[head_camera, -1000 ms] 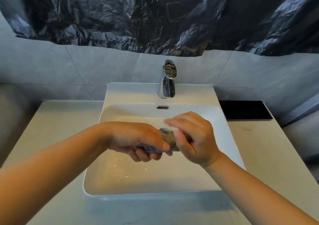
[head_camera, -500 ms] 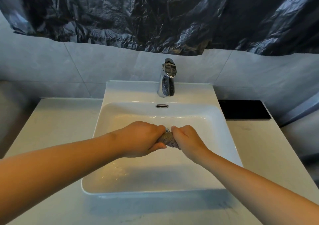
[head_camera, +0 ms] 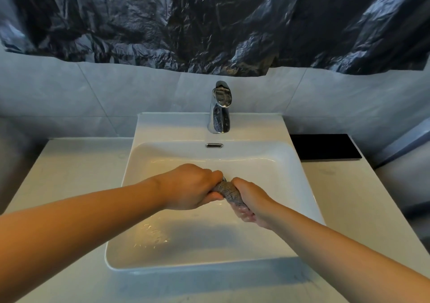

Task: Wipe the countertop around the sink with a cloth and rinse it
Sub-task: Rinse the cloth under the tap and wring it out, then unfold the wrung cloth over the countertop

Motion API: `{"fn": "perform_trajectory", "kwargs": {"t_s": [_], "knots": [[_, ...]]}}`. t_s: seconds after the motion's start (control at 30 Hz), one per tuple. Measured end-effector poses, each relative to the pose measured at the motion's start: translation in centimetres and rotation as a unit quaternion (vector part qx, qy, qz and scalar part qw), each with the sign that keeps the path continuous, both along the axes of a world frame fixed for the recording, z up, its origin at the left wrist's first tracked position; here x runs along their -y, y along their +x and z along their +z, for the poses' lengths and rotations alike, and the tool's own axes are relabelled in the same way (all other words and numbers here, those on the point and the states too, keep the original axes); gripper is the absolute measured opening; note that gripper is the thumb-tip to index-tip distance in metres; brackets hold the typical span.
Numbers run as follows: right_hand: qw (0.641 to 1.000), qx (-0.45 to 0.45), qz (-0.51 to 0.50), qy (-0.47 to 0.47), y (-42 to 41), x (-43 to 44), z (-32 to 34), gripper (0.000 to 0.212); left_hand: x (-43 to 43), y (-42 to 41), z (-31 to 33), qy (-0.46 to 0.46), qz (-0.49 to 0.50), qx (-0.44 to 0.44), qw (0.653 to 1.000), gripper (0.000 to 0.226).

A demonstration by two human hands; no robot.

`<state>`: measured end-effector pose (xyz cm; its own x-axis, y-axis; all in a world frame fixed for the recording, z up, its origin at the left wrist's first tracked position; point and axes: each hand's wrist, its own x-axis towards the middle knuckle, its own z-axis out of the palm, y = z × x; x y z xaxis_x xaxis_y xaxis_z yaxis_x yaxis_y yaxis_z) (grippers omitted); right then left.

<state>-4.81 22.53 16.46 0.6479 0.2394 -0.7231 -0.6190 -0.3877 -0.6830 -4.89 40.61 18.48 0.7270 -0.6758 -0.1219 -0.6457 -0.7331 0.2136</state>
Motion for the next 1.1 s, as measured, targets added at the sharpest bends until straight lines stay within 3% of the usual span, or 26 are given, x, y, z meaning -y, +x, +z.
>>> {"fn": "perform_trajectory", "kwargs": {"t_s": [0.1,0.17,0.27,0.33,0.4,0.53,0.6,0.7,0.87,0.93,0.97,1.03,1.1], "knots": [[0.982,0.152,0.058,-0.092,0.9,0.0,0.2,0.04,-0.1,-0.1,-0.3,0.0,0.039,0.009,0.999,0.034],[0.945,0.267,0.116,-0.151,0.9,0.3,0.2,0.044,0.0,-0.5,-0.5,0.005,0.075,0.001,0.997,0.032],[0.91,0.361,0.125,-0.162,0.1,1.0,0.1,0.036,0.0,-1.2,-0.6,-0.044,0.179,-0.111,0.977,0.031],[0.917,0.366,0.094,-0.125,-0.4,1.3,0.0,0.024,-0.6,-1.5,-0.6,-0.151,0.264,-0.282,0.91,0.029],[0.934,0.345,0.034,-0.081,-1.1,1.4,-0.1,0.015,-1.6,-2.0,-0.6,-0.24,0.3,-0.394,0.835,0.028],[0.976,0.199,-0.087,-0.022,-3.6,0.9,0.3,0.029,-2.6,-4.1,-0.9,-0.373,0.342,-0.429,0.749,0.032],[0.984,0.143,-0.103,-0.008,-4.6,0.3,0.3,0.039,-2.8,-5.1,-0.9,-0.393,0.332,-0.433,0.74,0.037],[0.972,0.154,-0.159,0.084,-5.5,0.0,0.6,0.026,-2.9,-6.1,-0.8,-0.425,0.314,-0.449,0.721,0.047],[0.933,0.231,-0.218,0.17,-7.8,1.4,1.8,0.021,-2.4,-6.5,-0.4,-0.488,0.313,-0.538,0.612,0.041],[0.922,0.246,-0.242,0.176,-8.8,2.3,2.2,0.02,-1.3,-6.6,-0.3,-0.477,0.307,-0.543,0.619,0.041],[0.919,0.256,-0.249,0.165,-9.2,2.8,2.4,0.019,-0.6,-6.7,-0.4,-0.468,0.305,-0.517,0.649,0.044],[0.916,0.291,-0.245,0.125,-9.7,4.0,2.8,0.017,1.4,-7.0,-0.3,-0.436,0.28,-0.426,0.742,0.046],[0.917,0.325,-0.214,0.091,-9.8,5.1,3.4,0.018,3.3,-7.4,0.4,-0.417,0.252,-0.346,0.802,0.034]]}}
